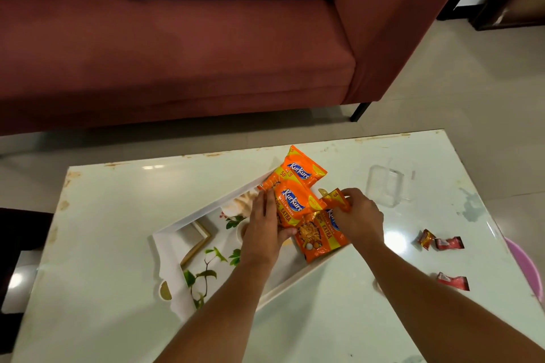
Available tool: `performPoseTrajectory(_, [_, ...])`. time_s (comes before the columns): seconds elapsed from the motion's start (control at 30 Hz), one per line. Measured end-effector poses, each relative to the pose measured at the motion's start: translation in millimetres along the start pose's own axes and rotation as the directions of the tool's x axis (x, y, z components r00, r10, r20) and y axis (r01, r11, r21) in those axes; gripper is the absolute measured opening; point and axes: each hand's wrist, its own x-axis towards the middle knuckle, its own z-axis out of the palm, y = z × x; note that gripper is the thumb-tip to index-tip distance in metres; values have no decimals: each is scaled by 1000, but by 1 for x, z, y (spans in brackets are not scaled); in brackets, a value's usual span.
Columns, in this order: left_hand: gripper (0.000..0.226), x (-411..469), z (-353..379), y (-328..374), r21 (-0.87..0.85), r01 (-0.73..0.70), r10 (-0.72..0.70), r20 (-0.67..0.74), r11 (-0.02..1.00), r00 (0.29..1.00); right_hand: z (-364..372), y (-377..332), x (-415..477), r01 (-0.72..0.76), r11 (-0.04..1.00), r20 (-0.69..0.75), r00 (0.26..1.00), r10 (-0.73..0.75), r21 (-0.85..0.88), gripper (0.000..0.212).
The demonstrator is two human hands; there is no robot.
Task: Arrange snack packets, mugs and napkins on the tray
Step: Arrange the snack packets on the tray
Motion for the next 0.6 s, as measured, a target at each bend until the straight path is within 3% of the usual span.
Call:
performPoseTrajectory(0.23, [118, -5, -7, 4, -56, 12, -11, 29, 998, 1000, -11, -9, -6, 106, 981, -192, 979, -74, 161, 49])
performPoseTrajectory(0.37, [102, -23, -28, -4, -97, 30, -32, -19, 995, 999, -19, -29, -19, 322, 943, -383, 884, -268, 83, 41])
performPoseTrajectory(0.43, [84, -36, -50, -11, -72, 42, -48, -86, 997, 995, -19, -53, -30, 449, 890, -326, 856, -402, 83, 34])
performPoseTrajectory(0.6, [58, -56, -139, -26, -96, 173, -192, -260, 980, 946, -2, -152, -62, 577, 808, 91, 804, -587, 115, 29])
